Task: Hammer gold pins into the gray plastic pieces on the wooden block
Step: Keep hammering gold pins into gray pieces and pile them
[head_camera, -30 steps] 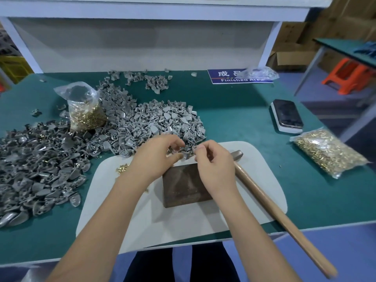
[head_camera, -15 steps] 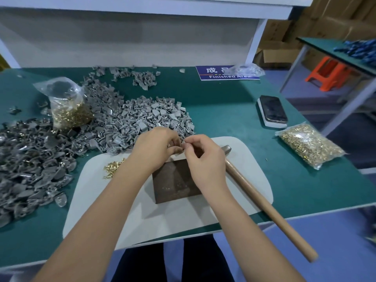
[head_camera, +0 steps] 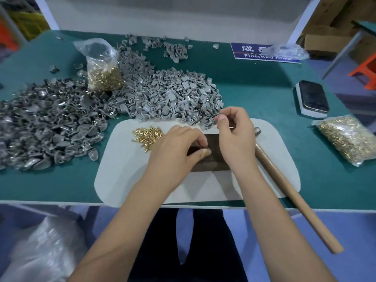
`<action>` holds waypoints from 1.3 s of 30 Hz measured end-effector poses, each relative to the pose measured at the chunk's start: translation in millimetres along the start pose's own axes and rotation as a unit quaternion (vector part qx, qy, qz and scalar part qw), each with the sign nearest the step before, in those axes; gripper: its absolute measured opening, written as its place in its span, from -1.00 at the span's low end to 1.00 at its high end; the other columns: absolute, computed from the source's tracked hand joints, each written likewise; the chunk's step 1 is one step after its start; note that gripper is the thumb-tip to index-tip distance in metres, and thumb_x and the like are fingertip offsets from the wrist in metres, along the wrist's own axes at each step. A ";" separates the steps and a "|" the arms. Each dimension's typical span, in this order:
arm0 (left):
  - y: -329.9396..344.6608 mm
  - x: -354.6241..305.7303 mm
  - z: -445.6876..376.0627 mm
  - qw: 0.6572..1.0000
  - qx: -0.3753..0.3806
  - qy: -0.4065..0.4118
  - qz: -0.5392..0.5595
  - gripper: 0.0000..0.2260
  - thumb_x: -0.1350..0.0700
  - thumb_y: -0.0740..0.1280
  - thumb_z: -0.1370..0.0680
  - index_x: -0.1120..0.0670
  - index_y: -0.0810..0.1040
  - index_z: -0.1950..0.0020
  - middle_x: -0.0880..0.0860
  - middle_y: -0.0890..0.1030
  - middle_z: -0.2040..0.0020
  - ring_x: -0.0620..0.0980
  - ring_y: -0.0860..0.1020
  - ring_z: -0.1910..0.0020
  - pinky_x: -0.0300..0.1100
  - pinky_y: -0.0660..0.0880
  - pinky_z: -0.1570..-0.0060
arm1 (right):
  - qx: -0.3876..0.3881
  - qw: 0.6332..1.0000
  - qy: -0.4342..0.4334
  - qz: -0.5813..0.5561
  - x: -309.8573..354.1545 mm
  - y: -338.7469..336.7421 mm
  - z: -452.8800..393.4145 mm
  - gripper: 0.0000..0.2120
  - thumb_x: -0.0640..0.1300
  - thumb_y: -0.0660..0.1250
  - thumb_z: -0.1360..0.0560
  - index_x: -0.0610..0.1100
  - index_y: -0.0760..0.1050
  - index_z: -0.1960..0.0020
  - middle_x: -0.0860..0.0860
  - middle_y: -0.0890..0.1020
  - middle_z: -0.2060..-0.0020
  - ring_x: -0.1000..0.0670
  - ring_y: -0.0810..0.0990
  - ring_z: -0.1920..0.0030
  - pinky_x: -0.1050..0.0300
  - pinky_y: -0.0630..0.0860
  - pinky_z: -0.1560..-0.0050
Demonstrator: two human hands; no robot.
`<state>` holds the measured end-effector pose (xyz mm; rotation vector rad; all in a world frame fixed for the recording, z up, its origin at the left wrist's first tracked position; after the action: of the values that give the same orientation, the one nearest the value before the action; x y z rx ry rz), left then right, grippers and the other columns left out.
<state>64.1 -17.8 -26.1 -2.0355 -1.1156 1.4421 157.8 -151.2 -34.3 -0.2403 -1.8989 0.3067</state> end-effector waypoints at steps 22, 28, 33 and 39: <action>-12.8 0.3 -7.9 0.993 0.083 0.002 -0.083 -0.94 -0.08 0.41 -0.56 -0.17 0.63 -0.02 -0.19 0.54 0.06 -0.17 0.45 0.02 -0.10 0.46 0.10 | 0.001 0.992 0.029 -0.119 -2.2 -34.4 42.3 -0.87 -0.12 0.52 -0.50 0.05 0.69 -0.02 0.04 0.75 0.20 -0.01 0.74 0.11 0.02 0.65 -0.05; -6.3 2.7 -3.7 0.996 0.066 -0.019 -0.053 -0.92 -0.06 0.44 -0.55 -0.15 0.65 -0.03 -0.19 0.54 0.10 -0.16 0.40 0.04 -0.02 0.49 0.05 | 0.032 0.997 0.006 -0.066 1.1 -46.6 47.5 -0.88 -0.12 0.53 -0.47 0.12 0.71 0.13 0.12 0.73 0.21 0.05 0.66 0.11 0.12 0.56 0.04; -7.7 4.7 -1.5 0.997 0.066 -0.034 -0.032 -0.85 -0.04 0.45 -0.54 -0.14 0.64 -0.10 -0.21 0.57 0.08 -0.12 0.45 0.01 0.01 0.50 -0.01 | 0.099 0.995 -0.025 0.003 7.3 -31.2 45.3 -0.82 -0.18 0.48 -0.51 0.11 0.69 0.06 0.21 0.72 0.18 0.12 0.66 0.05 0.21 0.50 -0.01; -5.5 3.6 2.2 0.998 0.036 -0.055 -0.021 -0.95 -0.05 0.45 -0.53 -0.15 0.68 0.03 -0.18 0.52 0.15 -0.12 0.45 0.02 0.00 0.49 0.03 | 0.115 0.987 -0.037 0.108 7.3 -19.0 43.8 -0.90 -0.14 0.48 -0.52 0.05 0.71 0.06 0.03 0.62 0.12 -0.03 0.57 -0.03 0.10 0.46 -0.12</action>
<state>60.6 -11.9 -25.2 -1.8937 -1.1258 1.5662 113.8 -171.1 -35.9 -0.2826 -1.8923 0.6859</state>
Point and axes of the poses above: each hand's wrist, its own z-axis away from the middle knuckle, its own y-axis out of the palm, x = y × z, the point moved 4 cm from there along -z, towards the middle knuckle
